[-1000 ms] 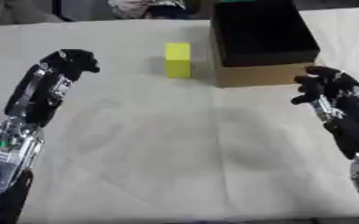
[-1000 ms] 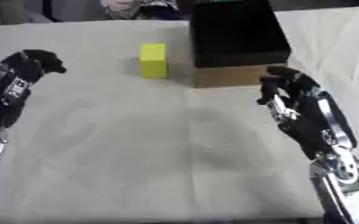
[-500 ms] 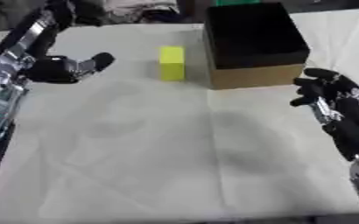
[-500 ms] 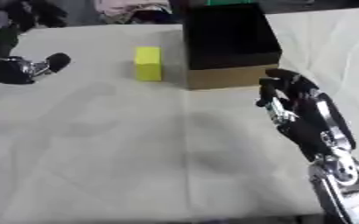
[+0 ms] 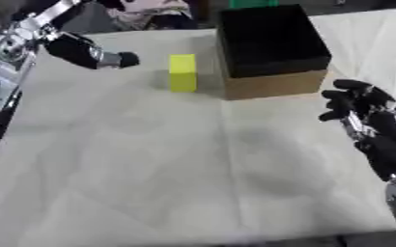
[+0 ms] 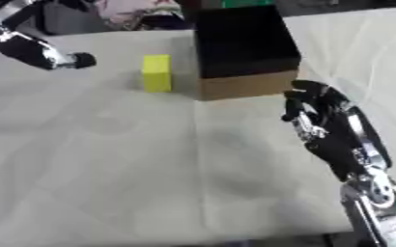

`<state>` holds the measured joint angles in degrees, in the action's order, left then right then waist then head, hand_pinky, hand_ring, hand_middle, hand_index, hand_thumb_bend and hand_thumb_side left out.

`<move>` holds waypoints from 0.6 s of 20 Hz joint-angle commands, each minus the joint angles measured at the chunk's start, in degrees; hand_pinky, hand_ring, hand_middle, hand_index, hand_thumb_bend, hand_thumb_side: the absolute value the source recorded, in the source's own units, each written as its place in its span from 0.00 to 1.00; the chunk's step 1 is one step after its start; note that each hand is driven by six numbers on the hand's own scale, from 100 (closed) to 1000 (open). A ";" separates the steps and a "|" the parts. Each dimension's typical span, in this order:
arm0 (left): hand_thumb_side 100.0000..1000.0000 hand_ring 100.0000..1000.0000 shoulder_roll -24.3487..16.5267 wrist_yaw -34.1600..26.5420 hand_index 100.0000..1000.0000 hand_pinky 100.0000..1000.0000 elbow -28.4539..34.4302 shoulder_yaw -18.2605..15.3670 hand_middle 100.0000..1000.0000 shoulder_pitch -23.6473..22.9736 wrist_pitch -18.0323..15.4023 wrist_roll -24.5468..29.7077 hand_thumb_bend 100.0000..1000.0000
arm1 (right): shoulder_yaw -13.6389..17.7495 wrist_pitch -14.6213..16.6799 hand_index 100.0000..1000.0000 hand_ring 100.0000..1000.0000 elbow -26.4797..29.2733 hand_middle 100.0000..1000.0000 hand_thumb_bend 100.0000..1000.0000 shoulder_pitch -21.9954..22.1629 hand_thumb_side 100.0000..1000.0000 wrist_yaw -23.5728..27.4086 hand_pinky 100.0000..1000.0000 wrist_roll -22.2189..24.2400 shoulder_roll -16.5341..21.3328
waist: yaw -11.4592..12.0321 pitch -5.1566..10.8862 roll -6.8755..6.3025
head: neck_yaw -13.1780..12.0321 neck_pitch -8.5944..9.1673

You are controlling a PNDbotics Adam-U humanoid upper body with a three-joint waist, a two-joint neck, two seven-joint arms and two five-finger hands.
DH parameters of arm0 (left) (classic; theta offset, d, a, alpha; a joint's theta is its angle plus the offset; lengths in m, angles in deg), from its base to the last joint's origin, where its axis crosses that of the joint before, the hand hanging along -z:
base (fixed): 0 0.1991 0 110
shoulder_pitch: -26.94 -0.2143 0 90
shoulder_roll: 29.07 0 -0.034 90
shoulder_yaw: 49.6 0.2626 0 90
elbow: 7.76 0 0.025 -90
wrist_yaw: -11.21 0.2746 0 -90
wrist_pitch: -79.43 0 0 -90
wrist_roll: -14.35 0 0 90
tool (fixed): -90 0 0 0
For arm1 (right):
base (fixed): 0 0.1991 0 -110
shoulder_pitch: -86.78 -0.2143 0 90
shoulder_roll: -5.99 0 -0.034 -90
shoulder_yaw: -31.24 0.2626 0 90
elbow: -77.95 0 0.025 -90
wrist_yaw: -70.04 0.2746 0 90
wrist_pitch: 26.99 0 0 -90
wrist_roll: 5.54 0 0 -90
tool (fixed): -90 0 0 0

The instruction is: Pick up objects on the table and place them in the box.

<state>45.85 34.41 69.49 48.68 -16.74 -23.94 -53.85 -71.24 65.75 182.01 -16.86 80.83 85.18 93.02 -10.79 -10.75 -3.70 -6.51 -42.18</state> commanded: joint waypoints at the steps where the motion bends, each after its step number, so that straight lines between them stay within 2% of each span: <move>1: 0.33 0.70 0.18 3.50 0.80 0.77 -5.55 0.07 0.71 3.18 -1.60 -0.69 0.65 | -0.14 0.04 0.76 0.81 0.73 0.47 0.14 -0.52 0.29 0.38 0.56 0.24 1.01 | -0.28 1.11 0.23 | -0.25 0.88; 7: 0.39 0.69 2.82 8.02 0.78 0.76 -14.15 0.47 0.69 6.75 -5.32 -0.14 0.68 | -0.53 -0.09 0.76 0.81 0.87 0.47 0.14 -0.65 0.29 0.47 0.56 0.60 1.05 | -1.35 1.12 0.31 | -0.42 1.09; 12: 0.44 0.68 4.24 11.03 0.78 0.76 -18.16 0.68 0.69 7.96 -7.52 0.41 0.71 | -0.73 -0.16 0.76 0.81 0.94 0.47 0.15 -0.73 0.29 0.52 0.56 0.78 1.03 | -1.99 1.07 0.36 | -0.62 1.29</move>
<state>50.89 44.59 51.63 49.58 -10.14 -30.82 -53.47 -71.91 65.50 182.02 -16.88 81.05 85.73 93.03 -12.77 -10.68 -3.63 -6.96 -41.68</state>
